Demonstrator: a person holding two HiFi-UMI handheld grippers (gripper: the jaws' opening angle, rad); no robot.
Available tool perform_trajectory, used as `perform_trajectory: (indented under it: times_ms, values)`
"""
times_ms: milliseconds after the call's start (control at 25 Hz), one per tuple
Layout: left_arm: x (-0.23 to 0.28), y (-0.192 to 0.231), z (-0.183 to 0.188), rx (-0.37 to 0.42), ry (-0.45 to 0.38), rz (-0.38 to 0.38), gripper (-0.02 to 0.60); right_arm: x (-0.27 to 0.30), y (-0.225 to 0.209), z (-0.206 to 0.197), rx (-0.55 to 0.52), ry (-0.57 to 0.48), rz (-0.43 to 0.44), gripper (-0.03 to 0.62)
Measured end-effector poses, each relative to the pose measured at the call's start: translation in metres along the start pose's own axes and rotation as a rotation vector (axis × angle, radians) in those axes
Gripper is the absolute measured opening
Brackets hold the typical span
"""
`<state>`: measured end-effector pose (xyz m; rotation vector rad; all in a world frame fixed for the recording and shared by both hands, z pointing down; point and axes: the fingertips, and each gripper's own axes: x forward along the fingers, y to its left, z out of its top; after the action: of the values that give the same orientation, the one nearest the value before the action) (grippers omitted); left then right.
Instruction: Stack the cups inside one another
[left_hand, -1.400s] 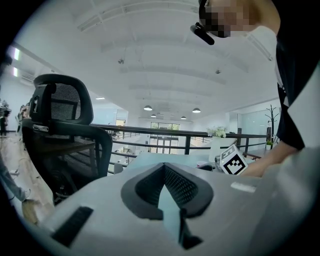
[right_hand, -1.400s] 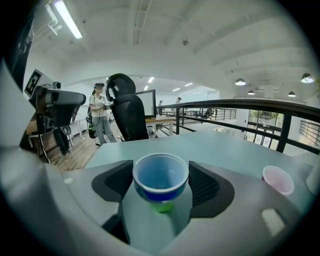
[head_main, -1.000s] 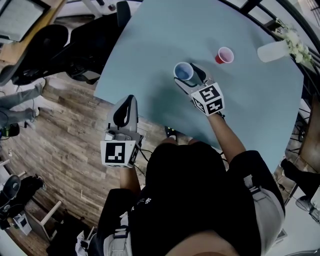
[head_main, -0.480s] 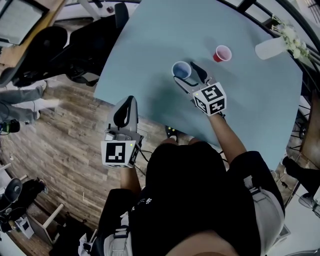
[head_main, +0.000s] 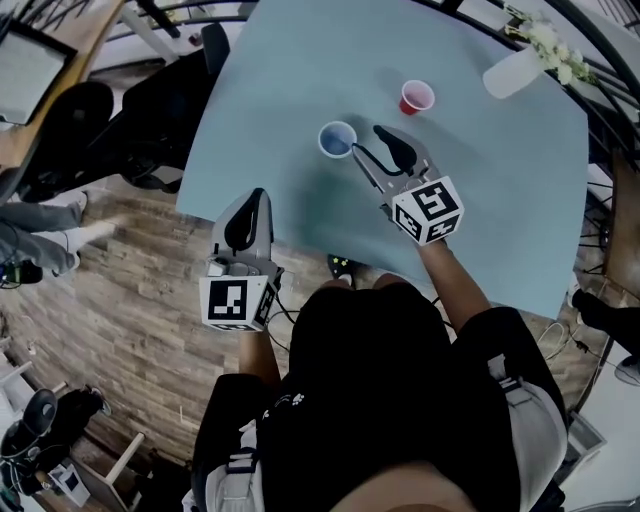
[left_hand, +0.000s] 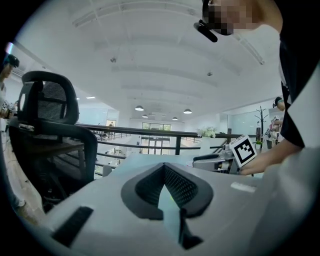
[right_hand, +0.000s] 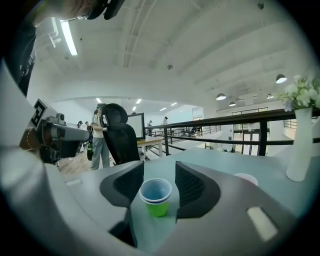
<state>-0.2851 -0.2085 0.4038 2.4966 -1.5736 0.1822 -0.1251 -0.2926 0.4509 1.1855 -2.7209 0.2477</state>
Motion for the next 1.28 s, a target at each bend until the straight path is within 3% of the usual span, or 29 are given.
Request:
perform_trajectory:
  times_ms: [640,1040,1280]
  values:
    - [0.047,-0.080,0.011,0.053,0.001,-0.228,-0.008,-0.111,-0.034,0.018,0.070,-0.149,-0.220,0.011]
    - [0.062,-0.109,0.017,0.095,0.005,-0.323,-0.008,-0.144,-0.057,0.012,0.088,-0.152,-0.331,0.006]
    - [0.067,-0.115,0.017,0.097,0.014,-0.329,-0.008,-0.144,-0.071,0.003,0.099,-0.126,-0.342,0.017]
